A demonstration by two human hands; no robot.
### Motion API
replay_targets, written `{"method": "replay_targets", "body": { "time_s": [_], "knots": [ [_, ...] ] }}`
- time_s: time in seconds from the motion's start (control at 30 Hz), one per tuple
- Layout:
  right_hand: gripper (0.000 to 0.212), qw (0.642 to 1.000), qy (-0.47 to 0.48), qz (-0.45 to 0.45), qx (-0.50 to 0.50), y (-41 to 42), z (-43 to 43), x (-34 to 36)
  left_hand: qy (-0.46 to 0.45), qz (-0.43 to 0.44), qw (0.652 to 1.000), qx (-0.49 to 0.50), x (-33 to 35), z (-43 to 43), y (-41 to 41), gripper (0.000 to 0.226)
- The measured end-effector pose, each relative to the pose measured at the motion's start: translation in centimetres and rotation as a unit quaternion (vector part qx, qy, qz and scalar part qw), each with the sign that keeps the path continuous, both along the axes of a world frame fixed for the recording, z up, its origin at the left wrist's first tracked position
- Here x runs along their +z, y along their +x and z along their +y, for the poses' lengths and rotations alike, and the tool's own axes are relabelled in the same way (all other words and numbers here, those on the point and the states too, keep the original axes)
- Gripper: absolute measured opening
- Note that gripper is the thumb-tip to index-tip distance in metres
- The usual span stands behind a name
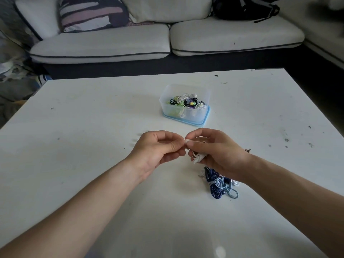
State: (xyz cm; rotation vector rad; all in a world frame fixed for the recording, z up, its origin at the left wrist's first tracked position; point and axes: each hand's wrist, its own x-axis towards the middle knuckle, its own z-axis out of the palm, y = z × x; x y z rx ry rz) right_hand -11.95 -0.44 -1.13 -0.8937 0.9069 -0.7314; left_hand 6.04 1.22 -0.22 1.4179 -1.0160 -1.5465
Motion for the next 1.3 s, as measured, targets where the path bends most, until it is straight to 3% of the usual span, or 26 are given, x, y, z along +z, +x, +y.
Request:
{"method": "replay_targets", "body": {
  "time_s": [0.13,0.27,0.47,0.6,0.9,1.17,1.3],
  "knots": [
    [0.005,0.995,0.010,0.060,-0.084,-0.1,-0.7,-0.9,-0.078,-0.170,0.982,0.035,-1.1,-2.3,2.3,0.006],
    [0.003,0.988,0.034,0.086,-0.124,-0.4,-1.1,-2.0,-0.151,-0.406,0.901,0.030,-3.6,-5.2,5.2,0.012],
    [0.005,0.989,0.048,0.090,-0.104,-0.2,-1.0,-2.7,-0.160,-0.536,0.824,-0.089,-7.3,-6.1,3.9,0.008],
    [0.006,0.989,0.053,0.086,-0.104,-0.2,-1.2,-2.7,-0.174,-0.552,0.809,-0.100,-8.1,-6.0,3.4,0.012],
    [0.005,0.990,0.039,0.088,-0.106,-0.4,-1.2,-2.4,-0.124,-0.502,0.854,-0.058,-7.4,-5.9,3.1,0.024],
    [0.004,0.990,0.042,0.084,-0.108,-0.4,-1.2,-2.1,-0.102,-0.540,0.827,-0.122,-7.2,-6.2,3.0,0.034],
    [0.004,0.989,0.040,0.092,-0.108,-0.5,-1.3,-2.1,-0.114,-0.541,0.820,-0.150,-7.4,-6.1,2.8,0.020]
  ]
}}
